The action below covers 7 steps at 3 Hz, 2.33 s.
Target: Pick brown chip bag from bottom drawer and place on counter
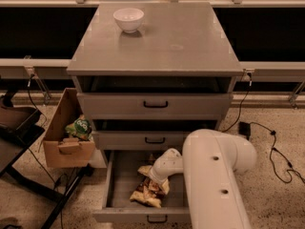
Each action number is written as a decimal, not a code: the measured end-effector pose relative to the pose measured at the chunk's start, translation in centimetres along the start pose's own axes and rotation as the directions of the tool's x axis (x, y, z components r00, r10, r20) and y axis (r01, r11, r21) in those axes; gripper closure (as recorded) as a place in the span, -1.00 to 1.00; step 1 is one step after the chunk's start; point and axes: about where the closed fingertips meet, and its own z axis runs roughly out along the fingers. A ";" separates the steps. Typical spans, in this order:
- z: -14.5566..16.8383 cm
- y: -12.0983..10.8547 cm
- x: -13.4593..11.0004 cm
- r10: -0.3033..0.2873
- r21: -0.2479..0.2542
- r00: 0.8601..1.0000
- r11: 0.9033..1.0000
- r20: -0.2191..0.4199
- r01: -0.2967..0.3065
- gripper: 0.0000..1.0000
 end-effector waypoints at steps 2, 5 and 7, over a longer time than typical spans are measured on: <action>6.6 -1.5 -1.2 -0.162 -0.055 0.987 0.985 0.009 0.162 -0.72; 7.3 -2.5 -2.2 -0.201 -0.072 0.979 0.977 0.032 0.203 0.80; -4.2 1.1 -1.4 -0.043 0.101 0.999 0.994 0.000 0.043 1.00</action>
Offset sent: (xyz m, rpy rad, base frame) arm 0.0213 0.0597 -0.0878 -0.1215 -0.0134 0.2713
